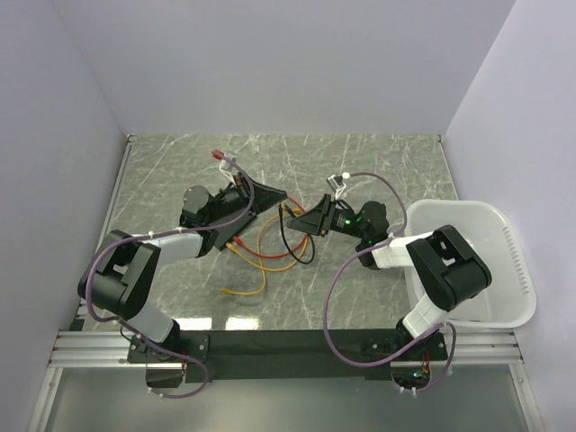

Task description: Insert the plug into the switch port

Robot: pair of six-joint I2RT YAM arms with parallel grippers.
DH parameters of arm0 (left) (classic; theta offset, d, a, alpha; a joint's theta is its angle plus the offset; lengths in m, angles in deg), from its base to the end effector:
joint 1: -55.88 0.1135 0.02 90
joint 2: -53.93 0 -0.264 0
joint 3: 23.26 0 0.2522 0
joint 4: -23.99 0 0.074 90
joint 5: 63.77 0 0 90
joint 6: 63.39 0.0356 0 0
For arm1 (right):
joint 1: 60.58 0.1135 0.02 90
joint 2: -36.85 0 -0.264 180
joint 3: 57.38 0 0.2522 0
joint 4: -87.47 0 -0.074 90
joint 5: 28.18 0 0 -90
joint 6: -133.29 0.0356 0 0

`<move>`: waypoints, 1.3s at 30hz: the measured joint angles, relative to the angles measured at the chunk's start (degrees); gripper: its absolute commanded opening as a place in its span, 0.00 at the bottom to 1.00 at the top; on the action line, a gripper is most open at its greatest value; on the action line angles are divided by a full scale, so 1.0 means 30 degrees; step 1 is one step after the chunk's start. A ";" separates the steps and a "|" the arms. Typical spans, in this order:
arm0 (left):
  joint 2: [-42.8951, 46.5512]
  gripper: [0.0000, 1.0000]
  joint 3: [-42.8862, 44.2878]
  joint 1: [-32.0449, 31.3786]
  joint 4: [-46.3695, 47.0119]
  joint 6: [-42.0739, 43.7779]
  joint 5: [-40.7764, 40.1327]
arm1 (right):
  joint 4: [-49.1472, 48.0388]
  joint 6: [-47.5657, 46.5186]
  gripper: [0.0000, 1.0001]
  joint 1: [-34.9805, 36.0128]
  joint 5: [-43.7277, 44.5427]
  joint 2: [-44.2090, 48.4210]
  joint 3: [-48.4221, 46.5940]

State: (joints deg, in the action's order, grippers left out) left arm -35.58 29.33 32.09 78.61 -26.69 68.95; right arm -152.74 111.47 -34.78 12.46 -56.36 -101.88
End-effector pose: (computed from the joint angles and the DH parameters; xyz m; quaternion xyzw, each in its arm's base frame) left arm 0.2783 -0.1491 0.2564 0.1445 0.6062 -0.6366 0.4543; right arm 0.2551 0.1533 0.2070 -0.0937 0.6529 0.6947 0.2868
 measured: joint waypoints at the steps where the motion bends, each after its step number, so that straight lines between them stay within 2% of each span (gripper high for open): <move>1: -0.0066 0.01 0.0000 -0.0051 0.0109 -0.0058 0.0000 | -0.0029 0.0066 0.45 -0.0007 -0.0007 0.0000 -0.0007; 10: -0.0663 0.00 0.0007 -0.0947 0.0787 -0.0546 -0.0007 | -0.0058 -0.0146 0.42 -0.0029 0.0051 0.0015 -0.0007; 13: -0.0816 0.01 0.0007 -0.1166 0.0801 -0.0568 -0.0022 | -0.0058 -0.0568 0.35 -0.0029 0.0066 0.0189 -0.0007; 23: -0.1137 0.01 0.0036 -0.1399 0.1137 -0.0685 -0.0036 | -0.0058 -0.1260 0.28 -0.0029 0.0146 0.0765 -0.0007; 29: -0.1202 0.00 0.0066 -0.1443 0.1282 -0.0714 -0.0153 | -0.0058 -0.1545 0.18 -0.0044 0.0160 0.0765 -0.0007; 34: -0.1209 0.01 0.0131 -0.1450 0.1173 -0.0670 -0.0240 | -0.0066 -0.1829 0.03 -0.0066 0.0219 0.0780 -0.0007; 35: -0.1209 0.04 0.0138 -0.1457 0.1107 -0.0648 -0.0284 | -0.0058 -0.1909 0.01 -0.0066 0.0240 0.0780 -0.0007; 38: -0.1137 0.26 0.0146 -0.1479 0.0699 -0.0423 -0.0539 | 0.0029 -0.2200 0.00 -0.0080 0.0335 0.0787 -0.0007; 39: -0.0991 0.39 0.0146 -0.1501 0.0306 -0.0175 -0.0699 | 0.0117 -0.2280 0.00 -0.0080 0.0386 0.0787 -0.0007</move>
State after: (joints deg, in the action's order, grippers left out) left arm -38.56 29.77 27.59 79.53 -27.21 66.85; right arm -152.39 104.63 -35.02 13.61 -54.00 -101.90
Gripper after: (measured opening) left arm 0.223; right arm 0.187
